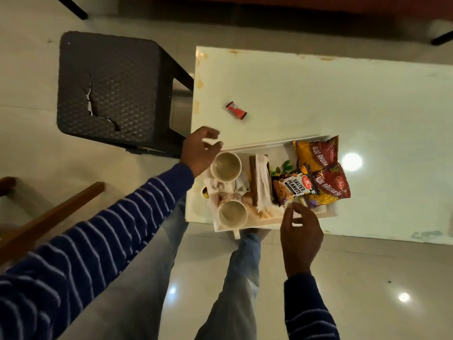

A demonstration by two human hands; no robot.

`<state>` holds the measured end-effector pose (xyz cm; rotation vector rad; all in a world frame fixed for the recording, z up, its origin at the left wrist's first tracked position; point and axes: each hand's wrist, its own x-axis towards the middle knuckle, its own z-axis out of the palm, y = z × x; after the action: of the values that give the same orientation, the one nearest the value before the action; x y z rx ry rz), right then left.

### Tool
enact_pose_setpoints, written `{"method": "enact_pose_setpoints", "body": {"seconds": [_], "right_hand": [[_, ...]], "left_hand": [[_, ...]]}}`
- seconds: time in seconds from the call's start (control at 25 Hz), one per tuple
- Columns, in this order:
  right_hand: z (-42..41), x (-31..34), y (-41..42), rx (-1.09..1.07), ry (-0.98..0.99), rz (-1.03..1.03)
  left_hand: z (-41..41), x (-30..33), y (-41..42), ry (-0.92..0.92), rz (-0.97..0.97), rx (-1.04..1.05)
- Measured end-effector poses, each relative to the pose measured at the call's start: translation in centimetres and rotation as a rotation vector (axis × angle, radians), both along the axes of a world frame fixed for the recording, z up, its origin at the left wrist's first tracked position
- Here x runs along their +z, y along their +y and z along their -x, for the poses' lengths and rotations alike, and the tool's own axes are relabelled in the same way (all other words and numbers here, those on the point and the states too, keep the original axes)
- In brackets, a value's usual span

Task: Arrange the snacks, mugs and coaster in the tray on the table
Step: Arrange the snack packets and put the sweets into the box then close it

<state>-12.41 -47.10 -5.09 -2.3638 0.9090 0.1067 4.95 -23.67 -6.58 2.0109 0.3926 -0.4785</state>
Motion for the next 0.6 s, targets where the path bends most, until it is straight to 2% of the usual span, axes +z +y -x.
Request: {"method": "enact_pose_setpoints", "body": {"seconds": [0.12,0.24,0.32,0.4,0.48,0.52,0.6], "right_hand": [[-0.5,1.1,-5.5,-0.077,0.013,0.016],[-3.1,1.1,-11.5,-0.078,0.072,0.001],[-5.6,-0.8,-15.6,-0.103,0.155,-0.050],[-8.2,-3.3,-18.0,-0.120,0.200,-0.188],[-10.4,-5.1,-19.0,-0.166,0.209,-0.469],[-11.0,-5.5,-19.3,-0.166,0.232,-0.605],[-11.5,-5.8,-19.5,-0.161,0.289,-0.705]], "left_hand": [[4.0,-1.0,3.2,0.219,-0.131,0.157],[7.2,-1.9,4.3,0.359,-0.158,0.129],[8.1,-3.4,3.8,0.410,-0.222,0.040],[9.0,-4.9,3.4,0.417,-0.251,-0.025],[9.6,-5.7,2.6,0.386,-0.260,-0.037],[10.2,-6.1,2.2,0.383,-0.254,-0.023],[11.8,-6.6,0.9,0.385,-0.189,0.092]]}}
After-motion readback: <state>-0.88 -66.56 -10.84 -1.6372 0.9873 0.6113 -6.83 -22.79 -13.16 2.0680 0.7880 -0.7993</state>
